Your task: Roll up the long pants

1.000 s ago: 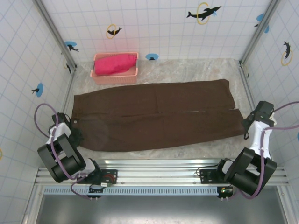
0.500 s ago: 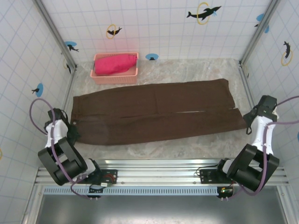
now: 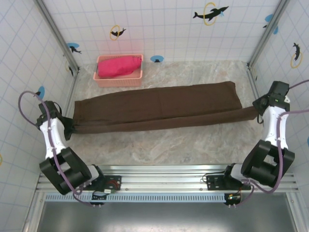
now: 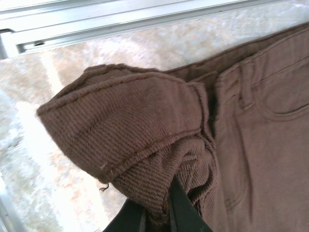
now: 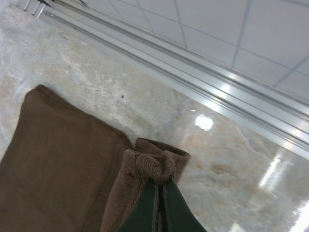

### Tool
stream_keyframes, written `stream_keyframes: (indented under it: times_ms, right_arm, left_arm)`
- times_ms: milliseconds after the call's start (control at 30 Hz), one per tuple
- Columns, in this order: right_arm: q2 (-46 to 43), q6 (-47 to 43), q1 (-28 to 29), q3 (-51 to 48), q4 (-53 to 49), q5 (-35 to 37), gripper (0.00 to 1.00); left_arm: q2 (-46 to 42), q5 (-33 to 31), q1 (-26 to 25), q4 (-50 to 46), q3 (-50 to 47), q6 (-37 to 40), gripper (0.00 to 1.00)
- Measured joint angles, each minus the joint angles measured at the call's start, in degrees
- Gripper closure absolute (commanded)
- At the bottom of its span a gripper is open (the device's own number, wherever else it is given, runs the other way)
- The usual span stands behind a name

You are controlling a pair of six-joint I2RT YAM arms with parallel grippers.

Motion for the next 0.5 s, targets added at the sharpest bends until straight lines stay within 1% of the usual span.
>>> stream_keyframes:
  times_ms: [100, 267, 500]
  right_arm:
    - [4.1, 0.4, 1.9, 1.0, 2.4, 0.3, 1.00]
    - [8.6, -0.1, 5.0, 2.9, 5.4, 3.0, 1.00]
    - [13.3, -4.0, 8.9, 9.0, 9.4, 5.9, 1.00]
  left_arm:
    - [5.1, 0.1, -1.6, 0.7, 4.0, 0.4, 1.00]
    - [11.0, -1.4, -5.1, 2.7, 9.8, 1.5, 1.00]
    - [14.3, -2.4, -7.0, 3.9, 13.8, 1.5, 1.00]
